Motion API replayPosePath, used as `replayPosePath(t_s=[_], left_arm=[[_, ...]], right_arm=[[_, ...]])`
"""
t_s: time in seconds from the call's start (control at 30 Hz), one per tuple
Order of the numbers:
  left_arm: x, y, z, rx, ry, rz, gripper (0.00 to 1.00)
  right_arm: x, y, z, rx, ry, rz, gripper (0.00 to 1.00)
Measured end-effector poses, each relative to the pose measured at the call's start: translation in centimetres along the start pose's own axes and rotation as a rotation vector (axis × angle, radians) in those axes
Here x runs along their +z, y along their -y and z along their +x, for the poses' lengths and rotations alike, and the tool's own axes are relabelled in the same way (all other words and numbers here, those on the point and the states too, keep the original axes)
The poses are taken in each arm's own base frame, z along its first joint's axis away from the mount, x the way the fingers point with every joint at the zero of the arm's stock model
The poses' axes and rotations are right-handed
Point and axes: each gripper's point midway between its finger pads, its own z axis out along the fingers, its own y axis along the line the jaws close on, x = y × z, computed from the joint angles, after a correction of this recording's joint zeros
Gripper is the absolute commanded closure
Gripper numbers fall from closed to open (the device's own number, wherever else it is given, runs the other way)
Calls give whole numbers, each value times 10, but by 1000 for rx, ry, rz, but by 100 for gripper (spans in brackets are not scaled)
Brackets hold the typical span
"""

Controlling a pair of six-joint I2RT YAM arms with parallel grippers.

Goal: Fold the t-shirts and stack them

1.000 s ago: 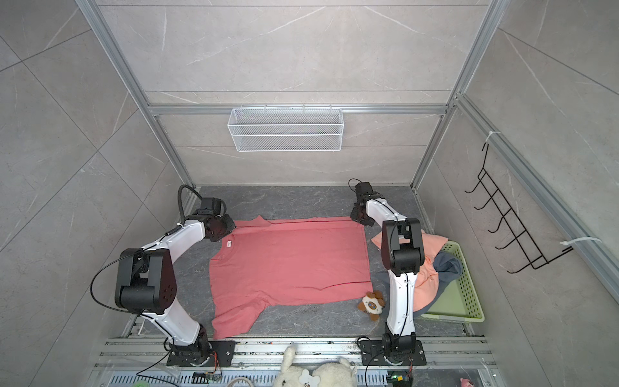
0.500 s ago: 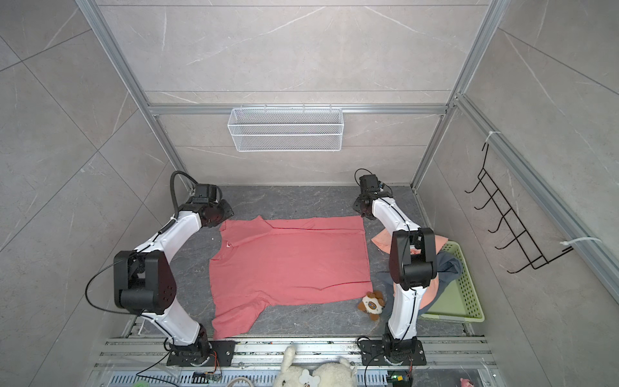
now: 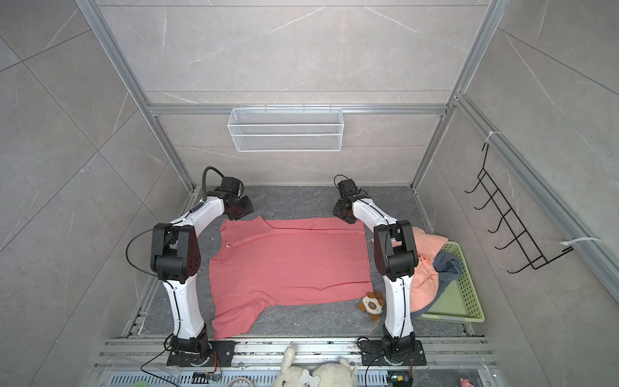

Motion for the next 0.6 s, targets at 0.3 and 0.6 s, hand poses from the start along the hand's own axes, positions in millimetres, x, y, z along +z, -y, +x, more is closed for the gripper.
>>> replayPosePath(t_s=[0.3, 0.6], left_arm=[[26, 13, 31, -1, -114, -60, 54], [37, 1, 26, -91, -92, -166, 56]], right_arm=[[9, 15, 19, 3, -57, 30, 54], [14, 12, 28, -19, -96, 7, 54]])
